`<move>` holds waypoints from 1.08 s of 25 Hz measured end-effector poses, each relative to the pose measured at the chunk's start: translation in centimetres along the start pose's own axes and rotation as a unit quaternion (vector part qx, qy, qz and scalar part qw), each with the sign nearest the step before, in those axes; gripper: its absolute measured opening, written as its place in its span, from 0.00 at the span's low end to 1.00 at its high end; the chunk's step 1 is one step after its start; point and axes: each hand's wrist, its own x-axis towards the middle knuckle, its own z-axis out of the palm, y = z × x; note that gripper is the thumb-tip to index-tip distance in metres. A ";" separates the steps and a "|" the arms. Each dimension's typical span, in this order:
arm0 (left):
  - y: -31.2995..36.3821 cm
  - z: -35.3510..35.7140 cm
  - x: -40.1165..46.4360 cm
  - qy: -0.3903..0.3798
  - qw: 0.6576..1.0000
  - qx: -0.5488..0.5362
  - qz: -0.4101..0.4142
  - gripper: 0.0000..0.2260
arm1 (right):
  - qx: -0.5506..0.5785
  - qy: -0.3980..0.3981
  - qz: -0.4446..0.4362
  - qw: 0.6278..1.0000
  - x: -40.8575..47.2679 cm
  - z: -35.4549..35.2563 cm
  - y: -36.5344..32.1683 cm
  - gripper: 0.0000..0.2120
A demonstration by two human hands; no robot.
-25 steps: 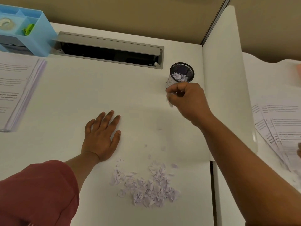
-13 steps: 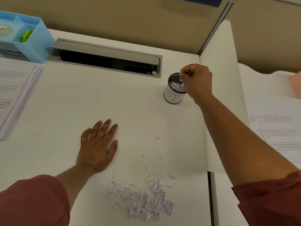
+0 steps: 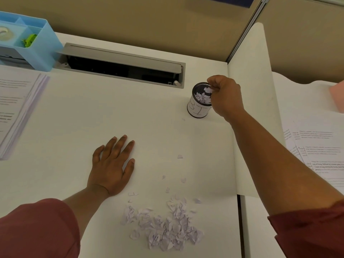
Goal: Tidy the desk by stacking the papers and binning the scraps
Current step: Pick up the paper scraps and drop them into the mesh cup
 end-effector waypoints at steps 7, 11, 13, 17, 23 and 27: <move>0.1 -0.1 -0.1 0.001 1.000 -0.003 -0.002 0.27 | -0.007 0.079 -0.026 0.997 -0.9 0.1 -0.2 0.11; 0.1 -0.1 -0.1 -0.003 1.000 -0.003 -0.003 0.27 | 0.001 0.068 -0.123 0.990 -4.7 2.5 -0.6 0.05; 0.0 -0.1 -0.1 -0.005 1.000 0.000 -0.006 0.27 | -0.031 -0.002 -0.135 0.990 -6.9 5.0 0.3 0.09; 0.0 0.0 -0.1 -0.007 1.000 0.002 -0.007 0.27 | -0.140 -0.199 -0.084 0.966 -9.2 8.0 1.9 0.26; 0.0 0.1 -0.1 -0.003 1.000 0.002 -0.007 0.27 | -0.222 -0.245 -0.098 0.939 -7.9 8.1 1.0 0.29; 0.0 0.0 -0.1 -0.004 1.000 -0.001 -0.006 0.27 | -0.256 -0.253 -0.129 0.924 -9.7 7.8 1.6 0.24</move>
